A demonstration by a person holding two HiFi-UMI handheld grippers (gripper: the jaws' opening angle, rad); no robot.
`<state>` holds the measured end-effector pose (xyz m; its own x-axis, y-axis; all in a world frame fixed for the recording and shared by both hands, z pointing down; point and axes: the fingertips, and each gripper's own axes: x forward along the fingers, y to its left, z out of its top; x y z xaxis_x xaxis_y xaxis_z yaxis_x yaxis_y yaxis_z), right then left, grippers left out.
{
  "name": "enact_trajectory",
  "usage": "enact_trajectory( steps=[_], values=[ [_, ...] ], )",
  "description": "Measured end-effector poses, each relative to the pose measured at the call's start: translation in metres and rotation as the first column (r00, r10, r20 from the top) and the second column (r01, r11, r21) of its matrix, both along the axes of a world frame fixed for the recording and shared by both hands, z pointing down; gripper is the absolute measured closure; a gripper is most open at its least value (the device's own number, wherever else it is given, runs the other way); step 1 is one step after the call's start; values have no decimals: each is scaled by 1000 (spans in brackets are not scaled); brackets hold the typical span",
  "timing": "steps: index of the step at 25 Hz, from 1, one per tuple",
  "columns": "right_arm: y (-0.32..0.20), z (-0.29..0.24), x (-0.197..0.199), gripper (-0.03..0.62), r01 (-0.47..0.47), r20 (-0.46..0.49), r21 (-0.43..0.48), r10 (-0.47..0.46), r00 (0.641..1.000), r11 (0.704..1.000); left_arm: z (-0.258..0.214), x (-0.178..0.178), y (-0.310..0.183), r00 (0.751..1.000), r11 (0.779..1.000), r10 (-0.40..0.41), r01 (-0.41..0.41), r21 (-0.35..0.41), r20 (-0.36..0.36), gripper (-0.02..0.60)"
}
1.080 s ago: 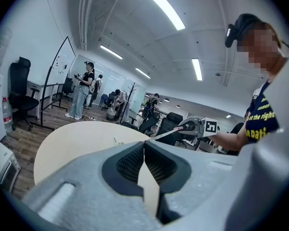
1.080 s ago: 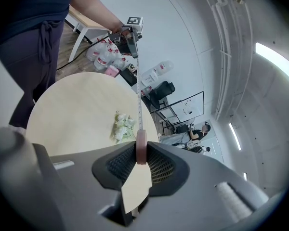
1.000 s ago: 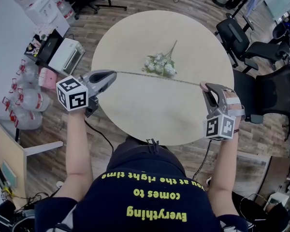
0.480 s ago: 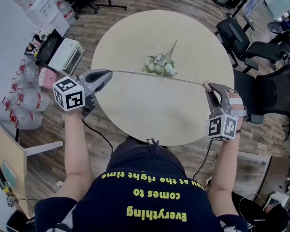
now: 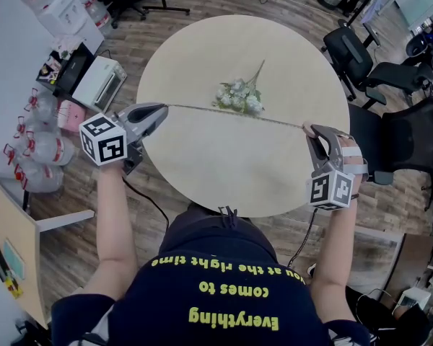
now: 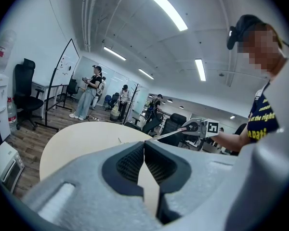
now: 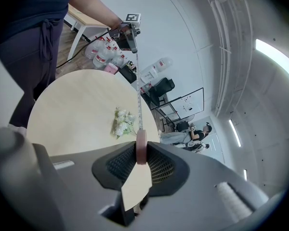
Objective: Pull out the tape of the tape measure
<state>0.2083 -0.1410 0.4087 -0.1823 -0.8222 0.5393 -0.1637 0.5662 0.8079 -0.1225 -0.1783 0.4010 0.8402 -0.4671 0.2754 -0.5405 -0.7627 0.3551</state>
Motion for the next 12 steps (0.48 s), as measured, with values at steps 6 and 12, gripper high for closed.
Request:
enact_trajectory(
  steps=[6,12],
  values=[
    [1,4,-2,511,2,0,-6,-2,1000,1000,6,4,3,1000,1000,9,-8,-10,1,577],
    [1,4,-11,511,13,9,-13,-13,1000,1000,6,13,6,1000,999,31,-31,-16,-2,577]
  ],
)
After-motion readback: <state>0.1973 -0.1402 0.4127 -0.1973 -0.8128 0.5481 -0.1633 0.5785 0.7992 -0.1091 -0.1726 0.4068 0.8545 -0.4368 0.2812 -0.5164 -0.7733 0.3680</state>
